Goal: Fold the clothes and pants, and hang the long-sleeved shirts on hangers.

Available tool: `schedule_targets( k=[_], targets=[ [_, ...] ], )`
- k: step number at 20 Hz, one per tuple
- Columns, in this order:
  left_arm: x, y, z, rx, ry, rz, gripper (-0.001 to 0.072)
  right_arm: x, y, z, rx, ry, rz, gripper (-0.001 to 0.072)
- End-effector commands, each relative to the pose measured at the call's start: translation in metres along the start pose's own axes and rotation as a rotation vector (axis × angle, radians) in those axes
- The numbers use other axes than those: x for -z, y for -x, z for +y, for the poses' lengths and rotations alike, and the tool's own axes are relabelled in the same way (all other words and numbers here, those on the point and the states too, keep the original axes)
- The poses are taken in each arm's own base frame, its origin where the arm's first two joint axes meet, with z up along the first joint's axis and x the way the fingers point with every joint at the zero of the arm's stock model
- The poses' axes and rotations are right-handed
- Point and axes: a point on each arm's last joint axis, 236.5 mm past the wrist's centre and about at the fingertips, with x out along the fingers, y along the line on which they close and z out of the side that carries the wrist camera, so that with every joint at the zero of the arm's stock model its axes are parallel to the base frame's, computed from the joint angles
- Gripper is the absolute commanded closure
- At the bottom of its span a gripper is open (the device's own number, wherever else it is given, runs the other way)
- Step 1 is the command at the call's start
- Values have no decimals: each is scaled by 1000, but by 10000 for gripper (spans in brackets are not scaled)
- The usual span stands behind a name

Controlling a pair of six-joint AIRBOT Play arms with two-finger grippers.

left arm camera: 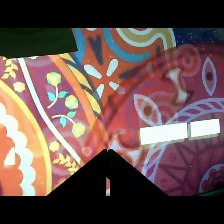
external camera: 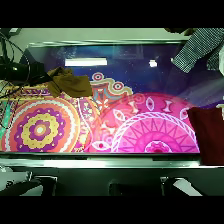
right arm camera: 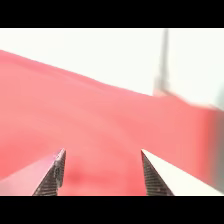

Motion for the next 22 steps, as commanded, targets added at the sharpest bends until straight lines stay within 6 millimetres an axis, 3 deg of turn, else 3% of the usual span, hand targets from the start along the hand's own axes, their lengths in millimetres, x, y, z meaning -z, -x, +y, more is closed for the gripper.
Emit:
schedule_targets(
  k=[1, 2, 4, 6, 7, 9, 11, 13, 15, 22],
  targets=[
    [19, -12, 8, -17, 11, 107, 686, -50, 80, 151, -504, 56, -231, 237],
    [27, -18, 13, -25, 3, 156, 687, -32, 95, 189, -585, 164, -225, 283],
    [33, -27, 19, -25, -71, 204, 688, 33, 115, 254, -693, 381, -145, 301],
    [30, -26, 21, -34, -101, 181, 688, 126, 129, 296, -775, 609, 7, 484],
    [23, -21, 25, -60, -108, 138, 688, 171, 138, 306, -809, 733, 75, 542],
    [12, -6, 36, -127, -144, 40, 688, 258, 159, 309, -871, 1005, 208, 681],
    [12, 2, 49, -188, -186, -19, 688, 320, 167, 290, -845, 1249, 303, 684],
    [26, -1, 62, -223, -183, -12, 688, 345, 158, 265, -715, 1422, 329, 684],
    [40, -9, 68, -227, -173, 28, 687, 350, 150, 251, -608, 1499, 314, 684],
    [47, -12, 71, -230, -169, 56, 686, 348, 147, 250, -582, 1526, 292, 683]
  ],
)
